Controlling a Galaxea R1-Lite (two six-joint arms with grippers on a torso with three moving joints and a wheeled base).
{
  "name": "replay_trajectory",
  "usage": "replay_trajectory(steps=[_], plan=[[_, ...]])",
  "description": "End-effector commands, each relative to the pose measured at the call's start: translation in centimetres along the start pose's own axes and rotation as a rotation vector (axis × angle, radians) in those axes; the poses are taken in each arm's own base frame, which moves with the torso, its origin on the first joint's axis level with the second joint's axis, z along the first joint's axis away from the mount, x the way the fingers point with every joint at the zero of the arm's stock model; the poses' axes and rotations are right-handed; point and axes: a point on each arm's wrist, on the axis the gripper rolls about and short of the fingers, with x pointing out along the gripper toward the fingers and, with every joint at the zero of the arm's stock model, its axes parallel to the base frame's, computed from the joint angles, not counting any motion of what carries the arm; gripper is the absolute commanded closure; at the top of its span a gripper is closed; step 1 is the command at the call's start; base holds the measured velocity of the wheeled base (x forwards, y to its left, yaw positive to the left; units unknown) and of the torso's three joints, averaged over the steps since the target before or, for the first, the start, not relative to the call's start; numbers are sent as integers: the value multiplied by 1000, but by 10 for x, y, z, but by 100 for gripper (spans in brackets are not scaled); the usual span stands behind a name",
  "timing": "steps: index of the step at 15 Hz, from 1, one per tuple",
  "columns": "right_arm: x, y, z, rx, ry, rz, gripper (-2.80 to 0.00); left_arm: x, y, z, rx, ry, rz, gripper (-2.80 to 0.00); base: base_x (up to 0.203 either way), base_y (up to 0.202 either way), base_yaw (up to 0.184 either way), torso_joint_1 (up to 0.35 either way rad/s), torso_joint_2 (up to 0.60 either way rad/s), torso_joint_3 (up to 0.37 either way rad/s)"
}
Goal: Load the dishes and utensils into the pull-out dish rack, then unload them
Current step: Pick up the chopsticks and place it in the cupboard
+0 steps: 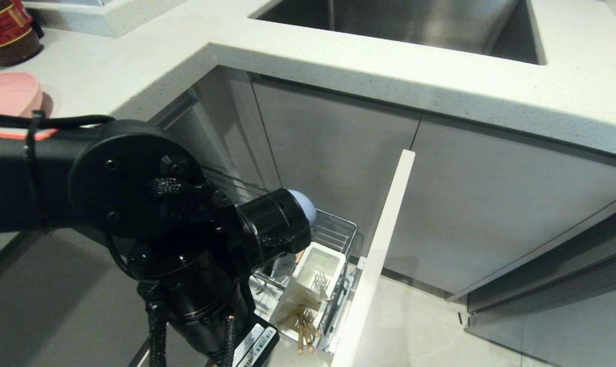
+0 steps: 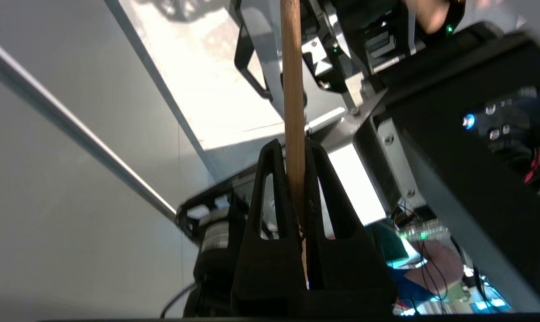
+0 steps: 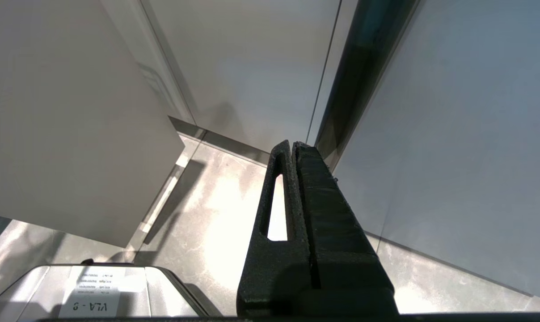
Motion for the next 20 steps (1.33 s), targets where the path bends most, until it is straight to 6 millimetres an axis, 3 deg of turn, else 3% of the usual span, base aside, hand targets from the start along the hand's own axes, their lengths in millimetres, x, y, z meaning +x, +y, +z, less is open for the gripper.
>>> replay_trajectory(steps=[1,20], plan=[[0,0,0,-1,0,0,0,12,-3,8,3,41,14,0,0,0,0,0,0,0],[0,0,0,-2,0,1,0,54,3,48,-5,57,2,0,0,0,0,0,0,0]])
